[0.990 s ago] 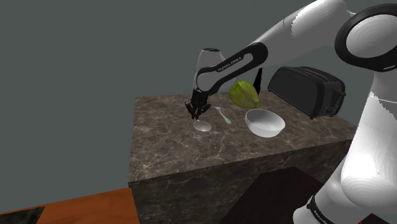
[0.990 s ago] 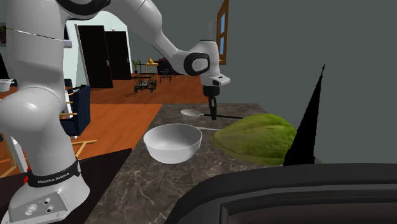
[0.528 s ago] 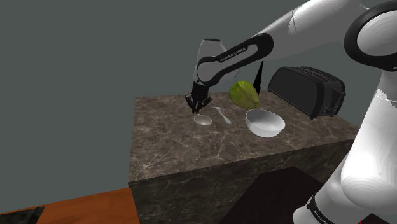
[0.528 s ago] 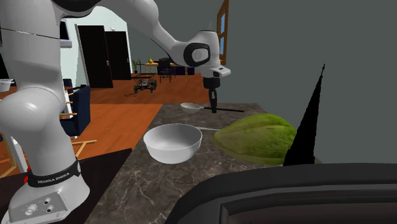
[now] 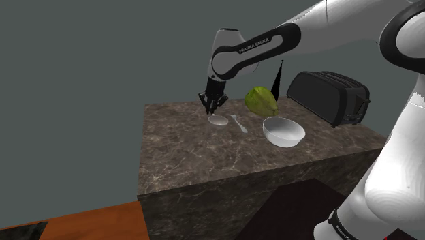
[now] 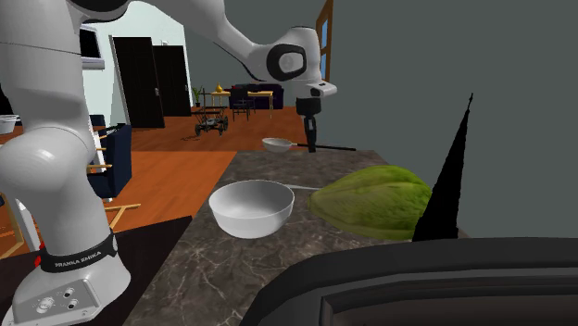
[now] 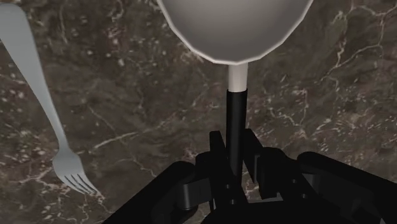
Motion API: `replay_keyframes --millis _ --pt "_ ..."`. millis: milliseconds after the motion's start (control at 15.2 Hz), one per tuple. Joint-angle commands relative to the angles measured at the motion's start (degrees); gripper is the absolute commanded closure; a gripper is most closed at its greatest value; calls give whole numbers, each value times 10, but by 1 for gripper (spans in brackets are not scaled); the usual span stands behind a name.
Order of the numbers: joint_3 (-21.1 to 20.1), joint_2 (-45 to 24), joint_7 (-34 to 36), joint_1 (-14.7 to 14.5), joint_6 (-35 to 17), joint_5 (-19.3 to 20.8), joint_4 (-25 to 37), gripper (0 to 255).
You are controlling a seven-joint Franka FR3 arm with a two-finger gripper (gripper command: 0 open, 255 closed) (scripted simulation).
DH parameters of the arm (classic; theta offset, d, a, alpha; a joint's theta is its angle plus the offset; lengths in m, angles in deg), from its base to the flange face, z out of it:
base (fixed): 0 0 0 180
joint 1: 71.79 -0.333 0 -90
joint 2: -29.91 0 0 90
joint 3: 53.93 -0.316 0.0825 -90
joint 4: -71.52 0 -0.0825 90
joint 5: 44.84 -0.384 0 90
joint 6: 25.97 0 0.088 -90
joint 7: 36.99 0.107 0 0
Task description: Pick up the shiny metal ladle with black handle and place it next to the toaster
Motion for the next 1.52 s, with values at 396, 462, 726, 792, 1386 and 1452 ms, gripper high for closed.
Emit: replay_keyframes --millis 396,462,726,792,1386,1452 --pt "0 21 -1 1 58 -3 37 255" --pt "0 23 -1 1 65 -3 42 255" --pt "0 29 -1 1 94 -4 65 255" --pt "0 31 -1 1 102 -4 71 255" --pt "0 38 0 1 169 -5 131 255" --pt "0 38 0 1 177 -5 139 255"
